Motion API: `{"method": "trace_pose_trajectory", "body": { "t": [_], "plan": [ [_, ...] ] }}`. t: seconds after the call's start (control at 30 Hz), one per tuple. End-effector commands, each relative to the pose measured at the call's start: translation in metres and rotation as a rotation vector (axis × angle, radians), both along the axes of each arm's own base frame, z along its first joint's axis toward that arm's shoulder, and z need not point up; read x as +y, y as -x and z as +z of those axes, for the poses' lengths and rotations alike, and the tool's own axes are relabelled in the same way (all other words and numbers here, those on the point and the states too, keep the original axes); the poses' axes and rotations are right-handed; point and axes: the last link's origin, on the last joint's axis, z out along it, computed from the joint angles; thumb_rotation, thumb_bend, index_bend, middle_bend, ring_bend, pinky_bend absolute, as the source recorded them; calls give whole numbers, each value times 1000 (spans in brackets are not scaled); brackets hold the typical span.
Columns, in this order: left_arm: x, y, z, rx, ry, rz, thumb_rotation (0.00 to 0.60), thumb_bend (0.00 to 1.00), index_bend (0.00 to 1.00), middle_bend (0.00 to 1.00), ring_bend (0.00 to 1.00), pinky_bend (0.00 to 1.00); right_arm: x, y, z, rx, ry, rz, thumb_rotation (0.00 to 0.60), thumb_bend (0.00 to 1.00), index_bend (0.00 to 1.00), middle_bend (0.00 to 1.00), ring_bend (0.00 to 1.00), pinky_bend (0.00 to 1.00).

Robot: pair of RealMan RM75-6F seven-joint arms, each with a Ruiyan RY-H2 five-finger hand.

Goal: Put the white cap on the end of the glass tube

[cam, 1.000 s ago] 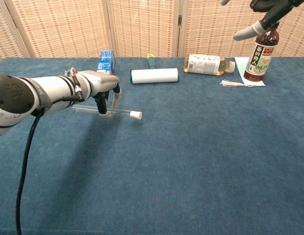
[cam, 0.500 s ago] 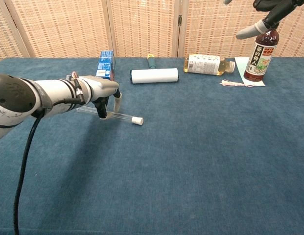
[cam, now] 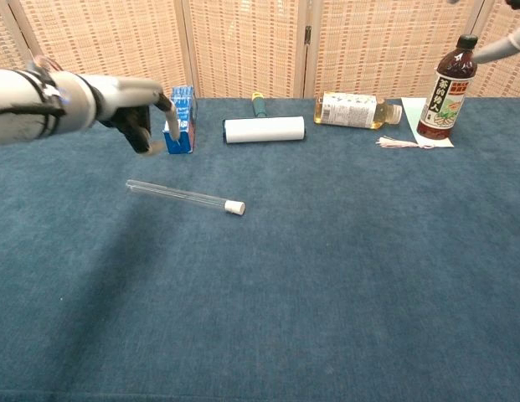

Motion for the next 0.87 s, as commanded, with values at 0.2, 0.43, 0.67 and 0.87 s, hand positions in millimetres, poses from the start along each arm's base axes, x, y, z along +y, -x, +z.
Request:
{"method": "trace_pose_trajectory", "body": {
  "t": [0.2,0.43,0.67,0.87],
  "plan": [
    [-47,82,82,-84,-243,-18,600,467,375,708,740,915,43,67,20,102,18,-192,600,333,395,601,692,916],
    [-88,131,108,-67,-341,-14,600,467,360,494,468,584,82,105,22,95,57,-254,600,264,319,493,561,782],
    [-127,153,119,-19,-393,-4,600,467,350,462,440,512,117,126,19,86,100,-283,600,264,319,492,561,782],
    [-150,154,116,4,-424,-18,600,467,345,440,424,493,133,132,19,54,124,-299,600,258,319,493,560,782]
  ]
}}
